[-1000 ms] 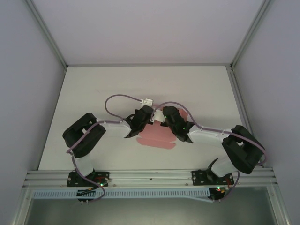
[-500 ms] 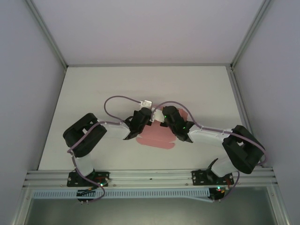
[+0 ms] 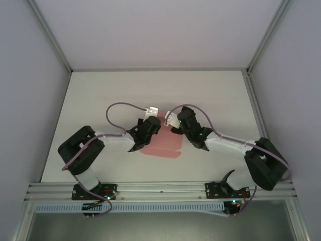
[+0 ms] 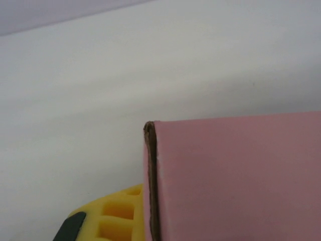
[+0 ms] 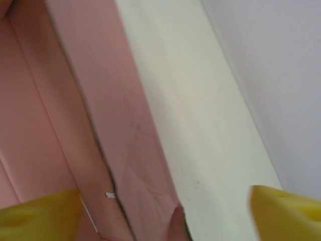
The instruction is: Assemble paper box
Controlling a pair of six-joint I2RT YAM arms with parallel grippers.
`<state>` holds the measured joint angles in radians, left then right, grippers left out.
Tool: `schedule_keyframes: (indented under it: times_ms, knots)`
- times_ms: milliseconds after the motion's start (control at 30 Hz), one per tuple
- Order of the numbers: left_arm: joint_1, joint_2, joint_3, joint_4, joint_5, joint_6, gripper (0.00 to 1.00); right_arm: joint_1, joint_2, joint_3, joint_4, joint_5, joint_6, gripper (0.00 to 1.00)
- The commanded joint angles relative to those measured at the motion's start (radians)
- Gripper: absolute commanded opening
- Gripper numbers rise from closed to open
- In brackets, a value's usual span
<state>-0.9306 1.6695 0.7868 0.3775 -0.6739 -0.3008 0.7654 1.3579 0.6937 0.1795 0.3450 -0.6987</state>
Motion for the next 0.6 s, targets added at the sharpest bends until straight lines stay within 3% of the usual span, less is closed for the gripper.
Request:
schedule_keyframes:
  times_ms: [0,233,400,567]
  knots:
    - [-0.012,-0.070,0.036,-0.051,-0.068,0.031,0.00,-0.008,-0.164,0.050,-0.001,-0.101,0.108,1.00]
    - [-0.014,-0.181,-0.003,-0.080,-0.073,-0.006,0.00,-0.115,-0.403,0.075,-0.046,-0.115,0.316,1.00]
    - [-0.013,-0.244,-0.017,-0.105,-0.058,-0.039,0.00,-0.199,-0.347,0.130,-0.203,-0.120,0.396,1.00]
    - [-0.013,-0.267,-0.003,-0.139,-0.047,-0.061,0.00,-0.212,-0.257,0.133,-0.247,-0.274,0.418,1.00]
